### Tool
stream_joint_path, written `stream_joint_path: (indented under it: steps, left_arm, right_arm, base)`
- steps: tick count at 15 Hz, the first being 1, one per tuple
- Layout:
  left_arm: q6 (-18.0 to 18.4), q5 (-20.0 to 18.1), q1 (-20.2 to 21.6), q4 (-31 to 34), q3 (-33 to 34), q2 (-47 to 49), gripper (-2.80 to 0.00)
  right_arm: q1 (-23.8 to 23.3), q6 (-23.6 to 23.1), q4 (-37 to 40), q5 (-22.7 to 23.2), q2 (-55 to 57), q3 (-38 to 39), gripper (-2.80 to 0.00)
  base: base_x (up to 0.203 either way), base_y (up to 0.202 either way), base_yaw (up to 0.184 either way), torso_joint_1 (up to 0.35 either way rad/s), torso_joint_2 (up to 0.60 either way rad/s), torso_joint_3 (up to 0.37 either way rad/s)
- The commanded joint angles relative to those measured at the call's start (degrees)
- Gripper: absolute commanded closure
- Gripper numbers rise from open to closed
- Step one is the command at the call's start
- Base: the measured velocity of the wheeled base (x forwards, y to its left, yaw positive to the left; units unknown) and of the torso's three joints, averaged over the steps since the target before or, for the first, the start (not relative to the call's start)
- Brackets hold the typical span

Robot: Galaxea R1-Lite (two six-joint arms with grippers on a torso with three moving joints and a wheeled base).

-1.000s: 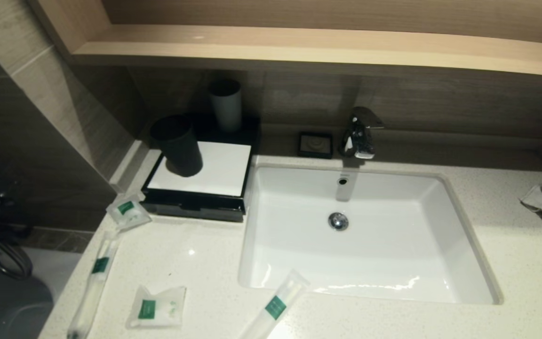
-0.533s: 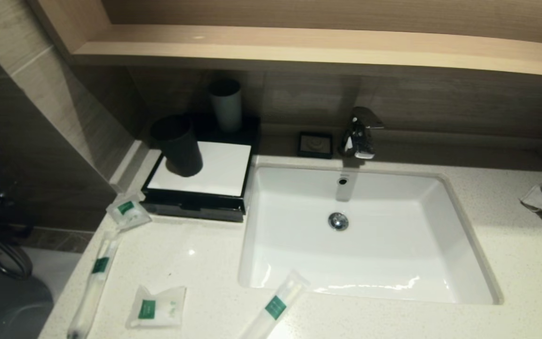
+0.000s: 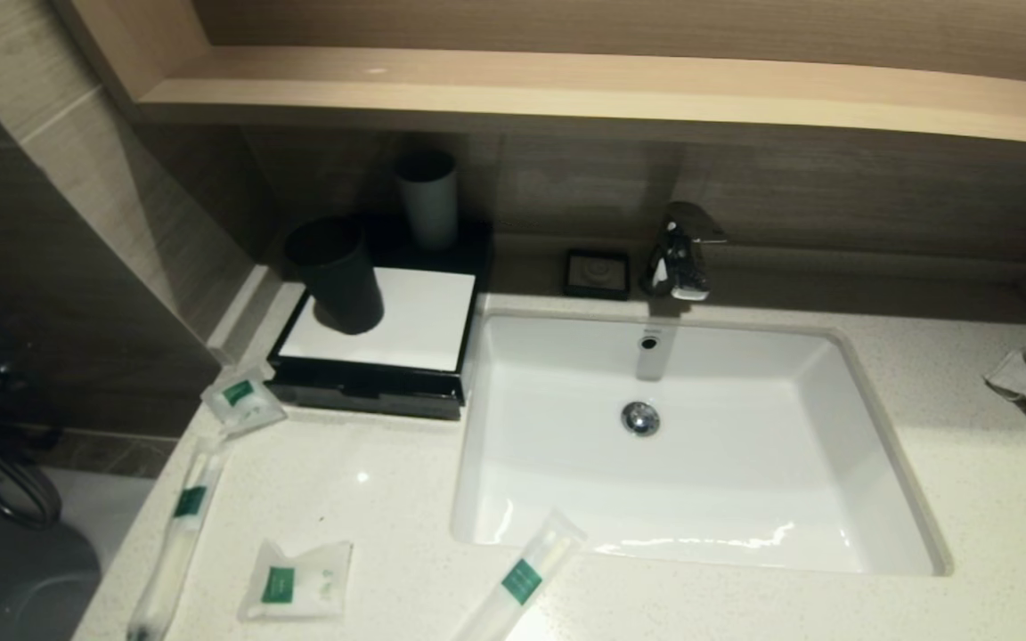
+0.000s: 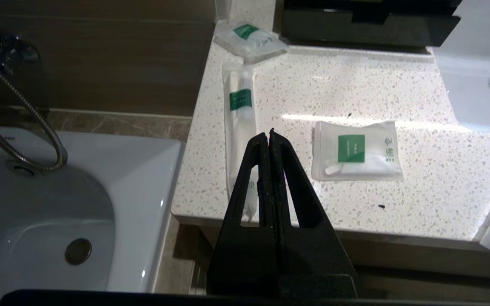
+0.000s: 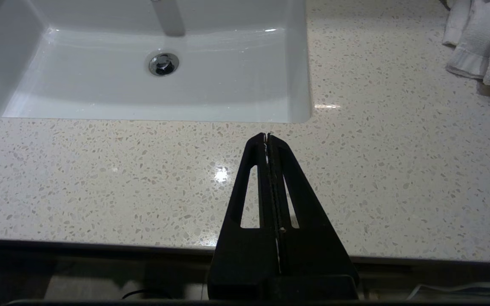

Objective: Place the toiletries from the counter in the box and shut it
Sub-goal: Pick up the cup

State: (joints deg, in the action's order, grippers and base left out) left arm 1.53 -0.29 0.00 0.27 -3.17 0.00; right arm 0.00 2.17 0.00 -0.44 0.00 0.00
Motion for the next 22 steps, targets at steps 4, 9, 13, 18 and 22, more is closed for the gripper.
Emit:
stream_joint_path:
  steps: [4, 9, 13, 18, 22]
  left_arm:
    - [0.0, -0.5, 0.0, 3.0, -6.9, 0.0, 0.00]
    - [0.2, -3.9, 0.0, 12.6, -13.3, 0.0, 0.00]
    - [1.6, -5.1, 0.0, 17.9, -20.0, 0.0, 0.00]
    - [1.8, -5.2, 0.0, 21.2, -29.6, 0.0, 0.00]
    - [1.8, -5.2, 0.0, 20.0, -34.3, 8.3, 0.00]
  right_arm:
    - [0.0, 0.0, 0.0, 0.0, 0.1, 0.0, 0.00]
    - [0.0, 0.0, 0.0, 0.0, 0.0, 0.0, 0.00]
    - [0.0, 0.0, 0.0, 0.0, 0.0, 0.0, 0.00]
    - [0.0, 0.0, 0.0, 0.0, 0.0, 0.0, 0.00]
    - [0.0, 0.0, 0.0, 0.0, 0.1, 0.0, 0.00]
  base:
    - [0.000, 0.000, 0.000, 0.000, 0.00, 0.000]
    - [0.000, 0.000, 0.000, 0.000, 0.00, 0.000]
    - [0.000, 0.000, 0.000, 0.000, 0.00, 0.000]
    - [0.000, 0.000, 0.000, 0.000, 0.00, 0.000]
    - [0.000, 0.000, 0.000, 0.000, 0.00, 0.000]
